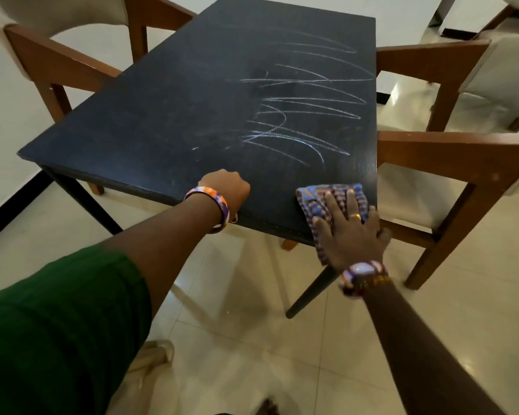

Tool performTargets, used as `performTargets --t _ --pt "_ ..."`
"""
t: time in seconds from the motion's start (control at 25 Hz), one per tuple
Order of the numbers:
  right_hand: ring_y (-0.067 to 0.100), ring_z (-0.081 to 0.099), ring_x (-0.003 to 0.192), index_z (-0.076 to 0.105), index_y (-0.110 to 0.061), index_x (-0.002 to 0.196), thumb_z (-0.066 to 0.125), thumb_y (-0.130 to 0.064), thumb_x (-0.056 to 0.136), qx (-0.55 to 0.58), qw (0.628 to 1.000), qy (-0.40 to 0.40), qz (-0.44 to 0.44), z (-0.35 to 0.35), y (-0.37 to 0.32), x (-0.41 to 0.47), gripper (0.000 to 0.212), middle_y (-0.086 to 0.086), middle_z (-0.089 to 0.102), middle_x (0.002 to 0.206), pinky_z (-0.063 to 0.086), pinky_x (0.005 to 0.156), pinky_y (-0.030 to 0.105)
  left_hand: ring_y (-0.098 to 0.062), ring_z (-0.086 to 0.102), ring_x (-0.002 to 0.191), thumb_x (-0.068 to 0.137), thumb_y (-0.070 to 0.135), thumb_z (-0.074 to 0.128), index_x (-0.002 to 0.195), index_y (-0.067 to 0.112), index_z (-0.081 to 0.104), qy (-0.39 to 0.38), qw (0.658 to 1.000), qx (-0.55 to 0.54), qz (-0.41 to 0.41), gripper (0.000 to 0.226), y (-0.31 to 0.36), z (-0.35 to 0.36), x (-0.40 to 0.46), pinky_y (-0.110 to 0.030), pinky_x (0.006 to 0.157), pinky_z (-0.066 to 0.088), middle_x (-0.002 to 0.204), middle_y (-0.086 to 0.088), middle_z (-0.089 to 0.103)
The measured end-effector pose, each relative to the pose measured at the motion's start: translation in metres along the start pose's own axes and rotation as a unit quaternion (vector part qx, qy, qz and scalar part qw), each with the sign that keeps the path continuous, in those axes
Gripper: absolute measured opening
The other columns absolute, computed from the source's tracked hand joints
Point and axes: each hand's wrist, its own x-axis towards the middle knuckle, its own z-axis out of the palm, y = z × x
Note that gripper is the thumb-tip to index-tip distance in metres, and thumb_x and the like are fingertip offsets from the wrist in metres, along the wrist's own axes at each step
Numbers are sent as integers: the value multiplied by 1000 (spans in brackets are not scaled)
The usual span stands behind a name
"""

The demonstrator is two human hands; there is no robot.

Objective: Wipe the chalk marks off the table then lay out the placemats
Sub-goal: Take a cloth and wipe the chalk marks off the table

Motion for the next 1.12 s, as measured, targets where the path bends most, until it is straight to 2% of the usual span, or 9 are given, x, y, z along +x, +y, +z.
performTargets --t 0.12,0.32,0.44,0.52,0.6,0.68,0.8,0.92,1.12 --pt "40 4 142 2 -40 148 17 -60 92 -12 1000 -13 17 0 -6 -2 61 -4 -3 159 11 112 56 -28 64 96 88 22 61 116 0 59 -1 1000 -8 2 36 0 -6 3 -33 85 51 106 -17 66" --pt "40 -8 144 4 -32 150 20 -53 97 37 998 -26 52 -22 -11 111 59 3 -5 159 -1 114 58 -26 65 95 89 22 59 118 1 57 -8 1000 16 -8 36 3 -8 9 -30 83 51 106 -15 66" --pt "37 -4 144 7 -29 150 21 -51 97 26 1000 -15 6 -21 -4 90 59 4 -1 160 3 116 55 -23 65 89 90 30 56 115 2 59 -1 1000 -14 -25 37 3 -6 6 -27 78 51 100 -13 66" --pt "37 5 143 9 -30 150 21 -54 96 6 1000 10 -26 -10 2 35 60 4 5 159 11 114 54 -16 56 63 88 51 49 87 5 63 38 995 -78 -48 48 -1 1 4 -23 59 44 72 -7 58" --pt "38 12 141 12 -29 149 17 -58 88 -20 999 20 -21 -3 1 -10 68 6 10 158 16 112 53 -11 38 48 87 62 34 61 10 50 87 966 -220 -101 60 2 7 5 -20 48 29 54 -1 41" --pt "40 11 140 11 -28 148 18 -60 86 -33 999 -2 4 -4 -2 11 71 7 8 158 16 111 56 -11 39 54 92 56 31 66 14 47 142 936 -300 -113 52 15 14 24 -20 48 25 62 -1 42" --pt "41 1 143 4 -30 150 24 -57 94 5 999 -7 42 -23 -8 91 65 5 -2 159 13 109 62 -14 46 70 94 49 38 79 19 45 191 931 -294 -101 34 32 12 47 -21 53 31 79 -1 47" --pt "42 1 142 3 -32 150 23 -57 95 53 995 -30 74 -30 8 171 64 3 -9 159 16 109 60 -18 47 68 95 50 34 77 18 43 173 941 -257 -136 37 40 13 79 -27 52 30 71 2 44" --pt "42 13 139 4 -32 149 28 -56 95 93 992 -18 88 -23 16 123 64 5 -7 159 29 106 54 -15 38 58 97 47 27 75 18 42 183 939 -237 -170 39 43 16 86 -24 46 20 62 6 35"
